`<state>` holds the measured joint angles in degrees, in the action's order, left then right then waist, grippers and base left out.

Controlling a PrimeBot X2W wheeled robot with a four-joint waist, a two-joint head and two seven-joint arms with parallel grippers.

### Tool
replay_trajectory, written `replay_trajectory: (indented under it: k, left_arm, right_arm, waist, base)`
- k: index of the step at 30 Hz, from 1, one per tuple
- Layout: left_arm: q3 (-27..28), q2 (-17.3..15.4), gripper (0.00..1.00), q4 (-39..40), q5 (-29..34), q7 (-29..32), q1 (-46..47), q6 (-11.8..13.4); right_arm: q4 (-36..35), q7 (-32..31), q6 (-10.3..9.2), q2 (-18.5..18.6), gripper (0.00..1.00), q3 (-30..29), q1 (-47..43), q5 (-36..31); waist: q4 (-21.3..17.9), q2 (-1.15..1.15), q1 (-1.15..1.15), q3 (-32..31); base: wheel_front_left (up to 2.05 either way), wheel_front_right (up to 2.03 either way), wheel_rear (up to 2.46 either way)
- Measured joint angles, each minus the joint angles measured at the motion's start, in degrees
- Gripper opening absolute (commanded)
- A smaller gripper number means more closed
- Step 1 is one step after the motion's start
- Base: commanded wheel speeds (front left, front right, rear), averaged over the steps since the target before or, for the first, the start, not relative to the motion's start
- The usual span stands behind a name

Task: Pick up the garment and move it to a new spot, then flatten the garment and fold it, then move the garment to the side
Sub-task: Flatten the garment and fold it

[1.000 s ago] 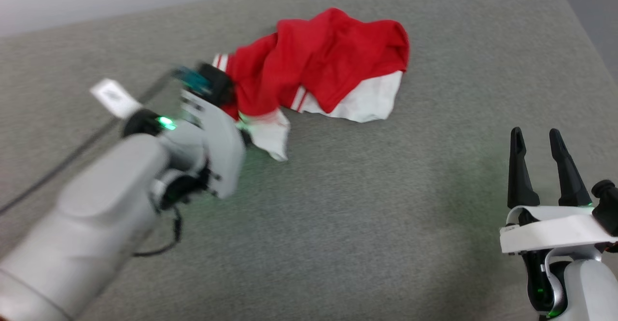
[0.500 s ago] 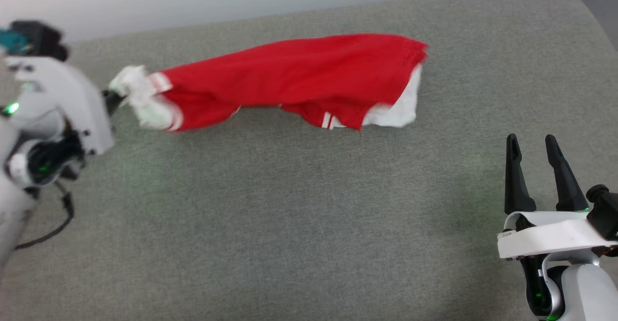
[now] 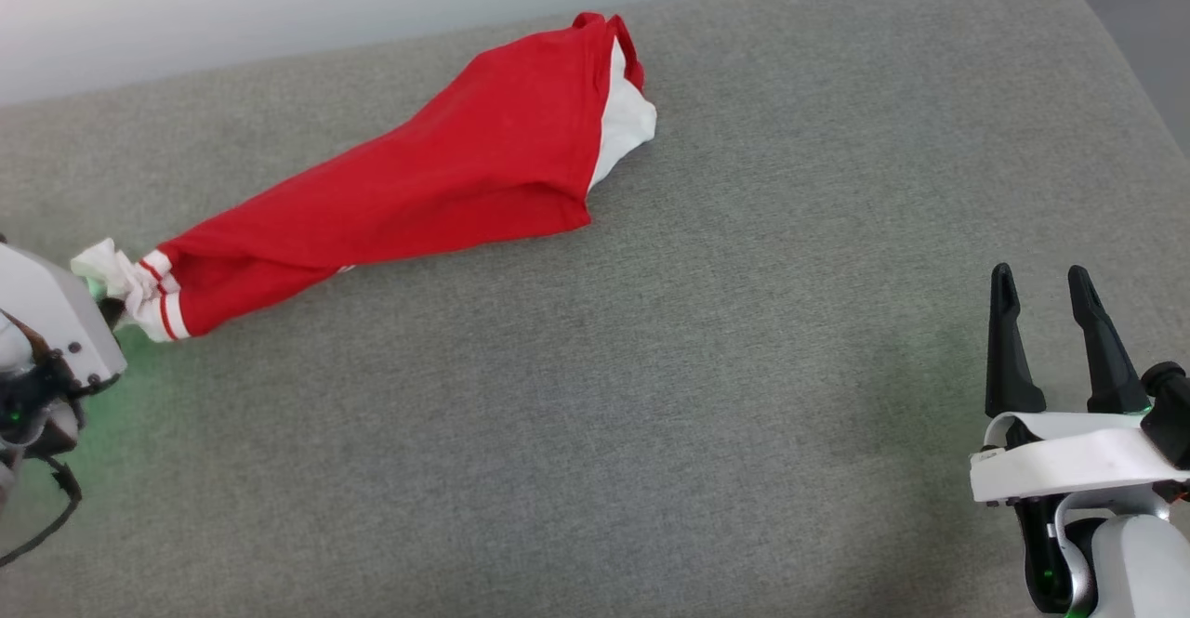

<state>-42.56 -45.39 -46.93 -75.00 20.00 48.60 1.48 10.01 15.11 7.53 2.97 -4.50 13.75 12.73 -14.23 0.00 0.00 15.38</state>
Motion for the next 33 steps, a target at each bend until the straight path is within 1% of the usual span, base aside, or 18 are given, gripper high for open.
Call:
replay_trajectory:
  k: [1,3,4,5,8,15,18,21,23,26,28,31,32,33]
  left_arm:
    - [-0.12,0.77,0.07,-1.08,0.3,-0.99,0.03,-0.49]
    - [-0.27,1.08,0.42,-1.68,0.51,-1.19,0.07,-0.56]
    - [-0.78,1.72,0.78,-2.87,1.23,-2.25,0.18,-0.99]
    - [-0.78,1.72,1.0,-2.87,1.23,-2.25,0.18,-0.99]
    - [-1.64,2.55,1.0,-4.43,2.85,-4.01,0.55,-1.78]
    - [-2.02,2.94,1.0,-5.64,5.59,-11.34,1.92,-4.04]
    - [-1.87,3.08,1.0,-4.78,6.52,-15.45,1.79,-4.36]
    - [-1.66,4.04,1.0,-2.31,7.12,-19.69,0.45,-4.41]
    - [-1.34,5.0,1.0,0.57,7.36,-23.46,-1.08,-3.69]
    - [-1.01,6.67,1.0,6.0,8.05,-29.69,-4.89,-1.2]
    - [-1.66,7.53,1.0,10.37,10.48,-32.96,-7.53,0.98]
    - [-0.78,9.34,1.0,18.38,14.47,-34.86,-11.34,4.63]
    - [0.16,10.05,1.0,21.39,16.38,-34.89,-12.69,5.75]
    - [2.0,10.95,1.0,24.92,19.59,-34.89,-14.29,7.5]
  right_arm:
    - [-0.08,0.0,0.0,0.0,1.0,-0.05,0.0,-0.59]
    - [-0.14,0.0,0.0,0.0,1.0,0.1,0.01,-0.79]
    - [-0.2,0.0,0.0,0.0,1.0,0.65,0.1,-1.13]
    - [-0.2,0.0,0.0,0.0,1.0,0.65,0.1,-1.13]
    - [-0.23,0.0,0.0,-0.01,1.0,1.16,0.62,-2.05]
    - [1.11,0.0,0.0,0.59,1.0,3.15,0.73,-4.54]
    - [2.76,0.0,0.0,2.55,1.0,5.31,1.04,-4.89]
    - [5.82,-0.05,0.0,5.58,1.0,8.83,2.55,-5.01]
    - [7.5,-1.34,0.0,7.76,1.0,11.22,4.25,-4.93]
    - [8.88,-4.5,0.0,11.32,1.0,14.64,7.52,-3.91]
    - [9.78,-7.49,0.0,13.57,1.0,17.0,9.62,-1.65]
    - [10.95,-13.68,0.0,17.15,1.0,20.81,13.06,2.71]
    - [11.25,-15.91,0.0,18.66,1.0,21.96,14.18,4.13]
    - [11.67,-18.34,0.0,20.36,1.0,23.02,15.49,5.53]
  waist:
    - [0.27,0.0,0.0,0.08]
    - [0.45,0.0,0.0,0.11]
    - [0.83,0.0,0.0,0.11]
    - [0.83,0.0,0.0,0.11]
    - [1.47,0.0,0.0,-0.04]
    - [3.78,0.0,0.0,-1.03]
    - [5.22,0.0,0.0,-1.57]
    - [6.94,0.0,0.0,-2.12]
    - [8.18,0.0,0.0,-2.47]
    - [10.28,0.0,0.0,-2.9]
    - [11.83,0.0,0.0,-3.09]
    - [14.31,0.0,0.0,-3.24]
    - [15.17,0.0,0.0,-3.25]
    - [16.07,0.0,0.0,-3.23]
  base:
    - [0.0,0.0,0.0]
    - [0.0,0.0,0.0]
    - [0.0,0.0,0.0]
    - [0.0,0.0,0.0]
    - [0.0,0.0,0.0]
    - [0.0,0.0,0.0]
    - [0.0,0.0,0.0]
    - [0.0,0.0,0.0]
    - [0.0,0.0,0.0]
    - [0.0,0.0,0.0]
    - [0.0,0.0,0.0]
    - [0.0,0.0,0.0]
    - [0.0,0.0,0.0]
    - [0.0,0.0,0.0]
